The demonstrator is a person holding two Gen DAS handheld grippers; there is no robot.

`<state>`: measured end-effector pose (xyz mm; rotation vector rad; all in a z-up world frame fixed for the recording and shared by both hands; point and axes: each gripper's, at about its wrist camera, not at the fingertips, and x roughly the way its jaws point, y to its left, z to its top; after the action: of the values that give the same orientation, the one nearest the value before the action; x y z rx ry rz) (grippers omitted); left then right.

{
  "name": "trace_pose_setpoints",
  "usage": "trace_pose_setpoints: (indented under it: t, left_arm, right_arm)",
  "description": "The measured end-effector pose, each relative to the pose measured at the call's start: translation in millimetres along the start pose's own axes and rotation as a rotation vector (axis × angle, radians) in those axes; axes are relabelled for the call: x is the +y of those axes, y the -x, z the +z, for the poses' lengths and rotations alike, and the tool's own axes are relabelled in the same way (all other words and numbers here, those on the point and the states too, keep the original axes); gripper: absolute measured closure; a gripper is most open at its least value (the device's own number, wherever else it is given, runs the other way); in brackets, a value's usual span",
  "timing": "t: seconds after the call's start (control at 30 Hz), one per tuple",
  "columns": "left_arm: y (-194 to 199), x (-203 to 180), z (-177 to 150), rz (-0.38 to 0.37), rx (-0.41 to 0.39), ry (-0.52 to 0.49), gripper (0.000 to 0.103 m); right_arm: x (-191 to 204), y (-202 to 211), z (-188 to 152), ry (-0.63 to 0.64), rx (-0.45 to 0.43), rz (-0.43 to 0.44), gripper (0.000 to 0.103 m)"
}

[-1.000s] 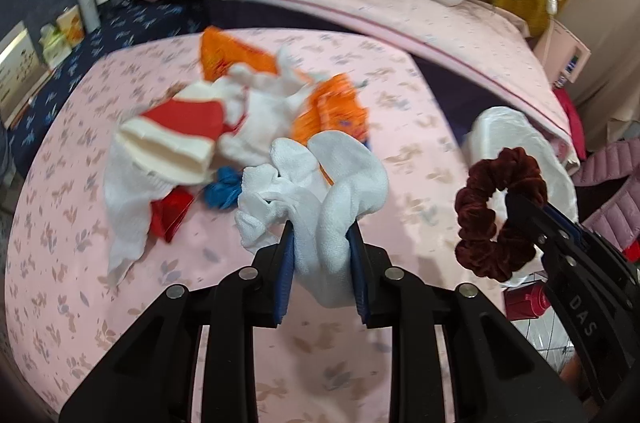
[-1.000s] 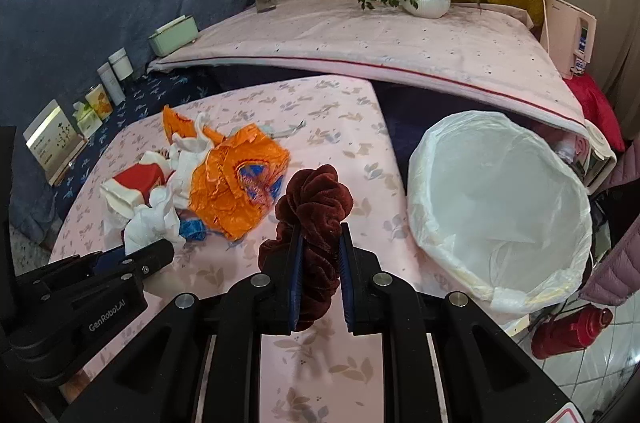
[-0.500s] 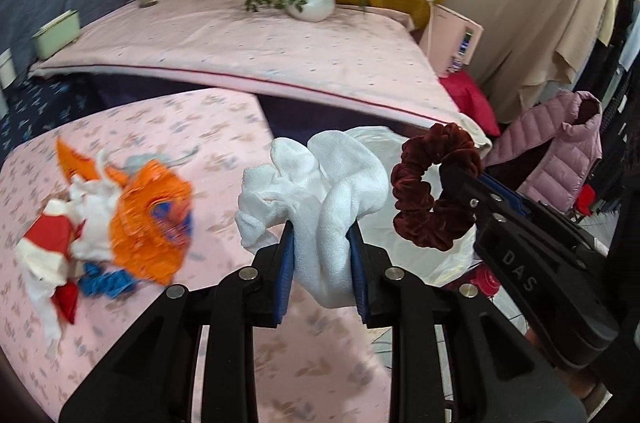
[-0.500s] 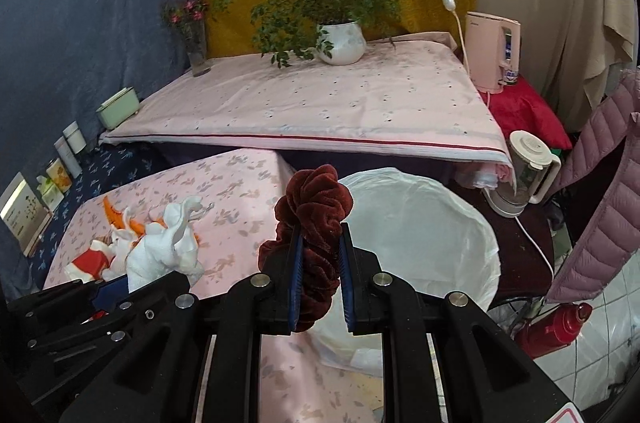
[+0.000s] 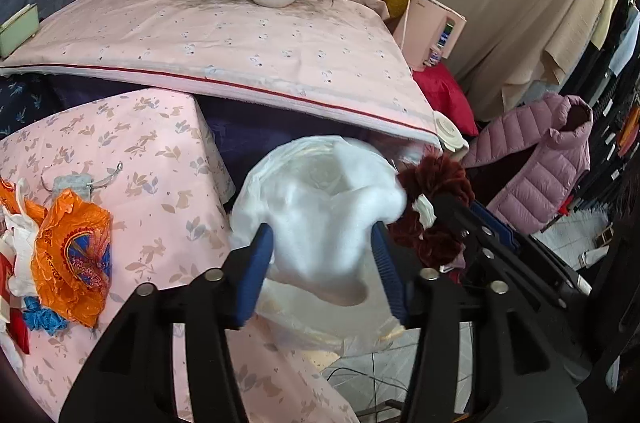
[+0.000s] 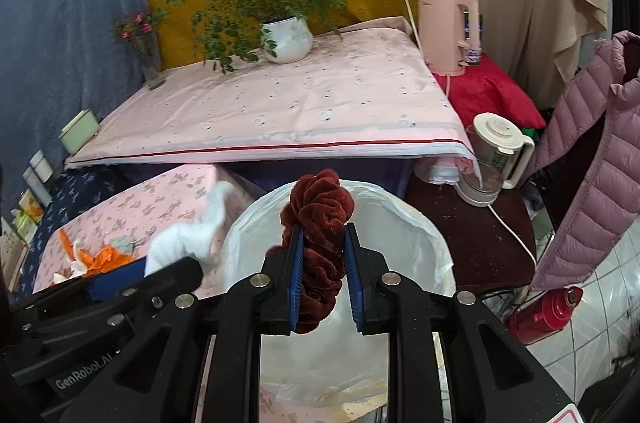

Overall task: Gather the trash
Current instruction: 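Carry both items over the white bin and open both grippers, then move both grippers back to the pile and grasp the white wipe with left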

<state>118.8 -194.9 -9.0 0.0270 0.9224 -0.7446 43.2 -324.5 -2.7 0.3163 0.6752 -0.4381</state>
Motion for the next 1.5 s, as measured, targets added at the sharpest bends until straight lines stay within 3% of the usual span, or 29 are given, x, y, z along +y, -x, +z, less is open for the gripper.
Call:
trace_pose_setpoints:
  t: [0.07, 0.17, 0.6, 0.7, 1.0, 1.13, 1.27, 1.5]
  left_arm:
    - [1.3, 3.0, 1.5, 0.015, -0.010, 0.010, 0.040]
    - [5.8, 10.2, 1.6, 0.042, -0.026, 0.030, 0.036]
    - [42.4, 47.3, -9.6, 0.156, -0.103, 0.098, 0.035]
    - [52.1, 58.7, -14.0, 0.174, -0.117, 0.126, 0.032]
    - [84.0, 95.6, -31.2, 0.274, -0.162, 0.165, 0.028]
    - [98.8, 117.6, -40.2, 0.314, -0.177, 0.190, 0.028]
    - [114.1, 141.7, -51.9, 0.356, -0.192, 0.224, 0.018]
    - [139.6, 198.8, -81.0, 0.435, -0.187, 0.309, 0.018]
  right_arm:
    - [-1.7, -0.5, 1.1, -0.011, -0.004, 0.000, 0.075]
    - [-2.4, 1.0, 2.4, -0.019, -0.018, -0.003, 0.064]
    - [25.0, 19.2, -0.9, 0.014, -0.041, 0.033, 0.061]
    - [37.2, 23.8, -3.8, 0.030, -0.045, 0.049, 0.056]
    - [79.7, 32.0, -12.9, 0.078, -0.034, 0.114, 0.056]
    - [101.0, 31.8, -18.2, 0.099, -0.019, 0.146, 0.054]
    - [124.7, 32.3, -26.3, 0.128, -0.002, 0.180, 0.053]
    - [163.9, 27.1, -44.4, 0.172, 0.040, 0.231, 0.053]
